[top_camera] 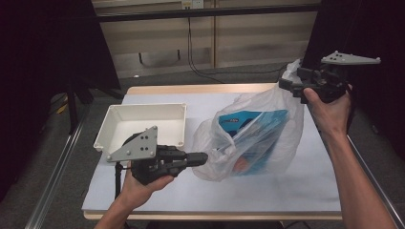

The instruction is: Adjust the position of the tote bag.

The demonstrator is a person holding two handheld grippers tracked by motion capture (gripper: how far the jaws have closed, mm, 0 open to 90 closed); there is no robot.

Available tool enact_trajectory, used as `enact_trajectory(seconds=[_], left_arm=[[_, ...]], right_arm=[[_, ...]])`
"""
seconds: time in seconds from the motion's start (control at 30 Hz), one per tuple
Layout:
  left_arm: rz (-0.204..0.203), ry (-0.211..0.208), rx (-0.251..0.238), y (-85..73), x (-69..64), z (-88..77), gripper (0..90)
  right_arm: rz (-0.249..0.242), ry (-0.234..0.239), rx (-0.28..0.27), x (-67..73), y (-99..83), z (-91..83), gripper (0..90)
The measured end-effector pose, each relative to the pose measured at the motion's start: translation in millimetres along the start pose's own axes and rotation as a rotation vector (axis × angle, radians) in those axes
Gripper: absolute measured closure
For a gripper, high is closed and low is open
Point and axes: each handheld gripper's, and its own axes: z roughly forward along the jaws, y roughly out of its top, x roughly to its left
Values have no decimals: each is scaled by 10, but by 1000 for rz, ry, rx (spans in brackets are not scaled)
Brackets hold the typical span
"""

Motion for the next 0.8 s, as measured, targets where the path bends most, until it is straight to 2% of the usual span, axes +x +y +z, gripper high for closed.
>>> enact_trajectory(seconds=[0.03, 0.07, 0.17, 0.23, 0.27, 0.3, 0.33, 0.37, 0.43, 0.53, 0.67, 0.8], left_arm=[[-8, -7, 0, -20, -18, 3, 900], [4, -4, 21, -33, -30, -5, 900], [-11, -5, 4, -79, -59, -19, 900], [-6, -8, 7, -103, -60, -39, 900], [-17, -3, 1, -120, -65, -46, 900], [-17, -5, 5, -136, -58, -52, 900], [-27, 0, -1, -153, -57, -58, 900], [-27, 0, 1, -166, -45, -68, 900], [-33, 6, 8, -181, -38, -69, 900], [-43, 20, -4, -199, -19, -71, 900], [-64, 48, -18, -220, 32, -104, 900], [-79, 74, -21, -235, 85, -144, 900]], right_arm=[[0, -7, 6, 5, 2, 36, 176], [1, -10, 9, 14, 4, 65, 184], [6, 13, 11, 29, 0, 123, 246], [-6, 23, 26, 59, -3, 144, 356], [-7, 39, 38, 70, -6, 156, 397], [-14, 60, 49, 77, -11, 165, 509], [-19, 74, 54, 88, -16, 171, 574], [-18, 88, 60, 92, -22, 179, 603], [-23, 120, 69, 99, -38, 193, 738], [-36, 149, 69, 121, -66, 192, 892], [-56, 156, 57, 143, -66, 130, 900], [-57, 167, 18, 132, -62, -15, 900]])
